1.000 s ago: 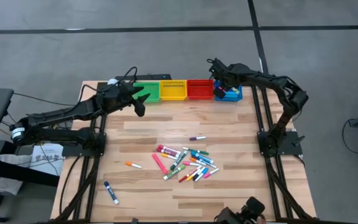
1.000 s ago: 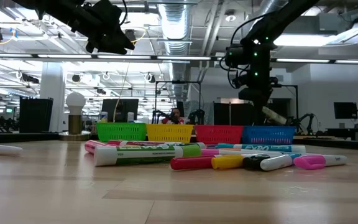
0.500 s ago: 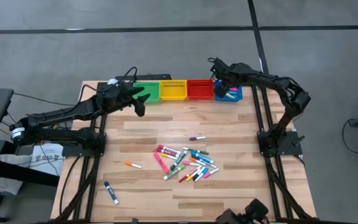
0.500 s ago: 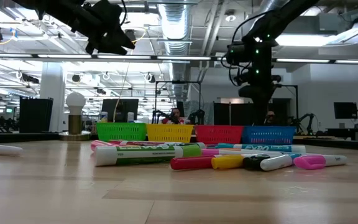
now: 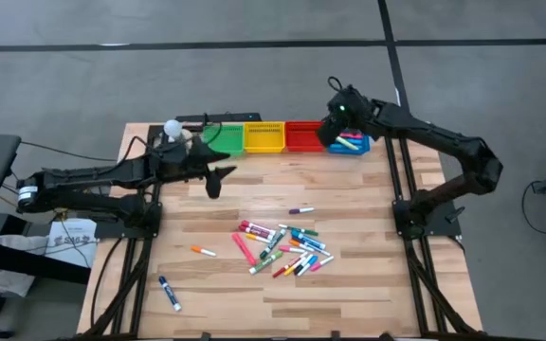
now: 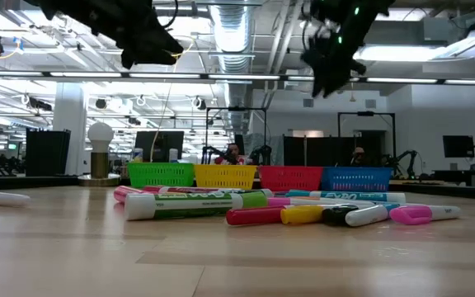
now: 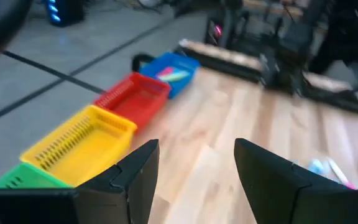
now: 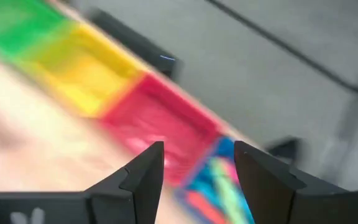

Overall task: Pick & Place Markers
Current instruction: Put the pink highlighter pen into the blue basket

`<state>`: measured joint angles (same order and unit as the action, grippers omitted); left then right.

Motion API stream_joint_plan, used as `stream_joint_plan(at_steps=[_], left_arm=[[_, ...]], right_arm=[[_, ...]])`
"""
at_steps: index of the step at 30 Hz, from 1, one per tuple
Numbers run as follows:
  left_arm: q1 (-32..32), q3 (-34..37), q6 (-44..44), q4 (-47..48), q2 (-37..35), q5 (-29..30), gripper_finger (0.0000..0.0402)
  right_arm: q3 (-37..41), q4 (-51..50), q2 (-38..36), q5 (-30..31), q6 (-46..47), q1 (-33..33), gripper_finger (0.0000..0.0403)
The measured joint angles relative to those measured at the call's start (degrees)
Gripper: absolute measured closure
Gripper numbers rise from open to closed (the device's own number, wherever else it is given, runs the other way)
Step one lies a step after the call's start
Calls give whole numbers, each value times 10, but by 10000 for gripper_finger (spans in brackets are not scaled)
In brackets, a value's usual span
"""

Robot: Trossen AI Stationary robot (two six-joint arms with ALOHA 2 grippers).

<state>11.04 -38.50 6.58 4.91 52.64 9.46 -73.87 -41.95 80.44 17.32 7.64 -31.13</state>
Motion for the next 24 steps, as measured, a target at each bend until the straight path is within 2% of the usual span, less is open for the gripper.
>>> stream_joint_plan(at_steps=[4,7,16,24], left_arm=[[-35,0,-6,56,0,-20,193],[-51,1,0,101,0,-37,193],[-127,1,119,105,0,-65,193],[-245,1,129,104,0,-45,193]], right_arm=[[0,-4,-29,-71,48,69,221],[0,-5,-36,-72,89,146,221],[0,8,-24,41,215,378,221],[0,14,7,130,304,538,221]])
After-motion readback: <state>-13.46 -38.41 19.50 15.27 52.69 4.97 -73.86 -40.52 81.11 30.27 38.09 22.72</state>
